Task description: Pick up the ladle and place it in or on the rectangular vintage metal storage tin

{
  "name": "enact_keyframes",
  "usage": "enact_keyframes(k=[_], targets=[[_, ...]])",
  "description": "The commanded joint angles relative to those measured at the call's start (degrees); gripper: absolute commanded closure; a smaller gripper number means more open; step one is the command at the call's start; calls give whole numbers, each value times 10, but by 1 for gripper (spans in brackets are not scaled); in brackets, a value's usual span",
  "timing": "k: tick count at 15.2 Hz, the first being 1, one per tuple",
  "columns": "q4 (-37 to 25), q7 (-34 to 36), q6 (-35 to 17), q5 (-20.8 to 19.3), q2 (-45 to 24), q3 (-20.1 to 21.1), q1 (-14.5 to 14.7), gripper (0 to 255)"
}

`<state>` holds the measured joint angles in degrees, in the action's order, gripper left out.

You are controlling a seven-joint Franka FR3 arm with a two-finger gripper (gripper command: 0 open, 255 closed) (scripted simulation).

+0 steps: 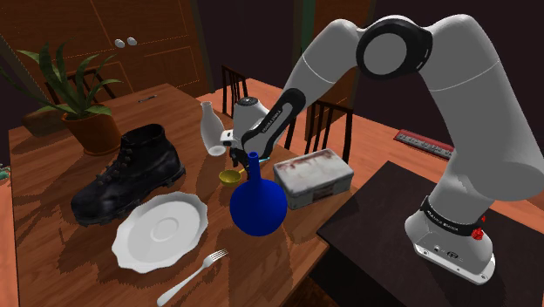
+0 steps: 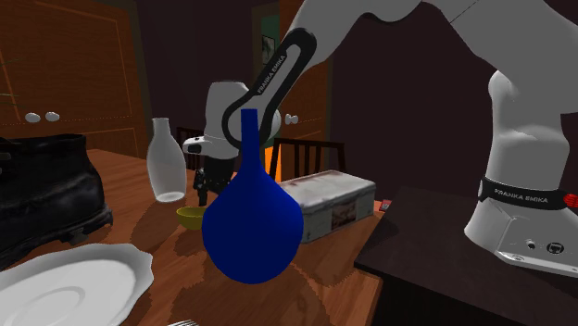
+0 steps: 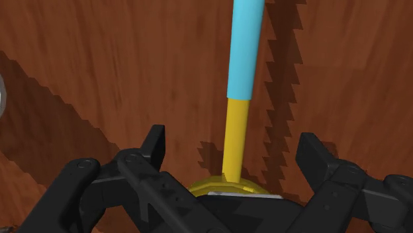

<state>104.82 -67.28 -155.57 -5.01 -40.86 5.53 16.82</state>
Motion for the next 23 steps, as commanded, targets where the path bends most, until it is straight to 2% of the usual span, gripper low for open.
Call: enact_keyframes(k=[1,3,4,13,23], targets=[[0,0,0,0,0,0,0,0],[0,0,0,0,0,0,0,0],[0,0,0,0,0,0,0,255],[0,0,0,0,0,0,0,255],[14,-4,48,7,62,8,-6,255]])
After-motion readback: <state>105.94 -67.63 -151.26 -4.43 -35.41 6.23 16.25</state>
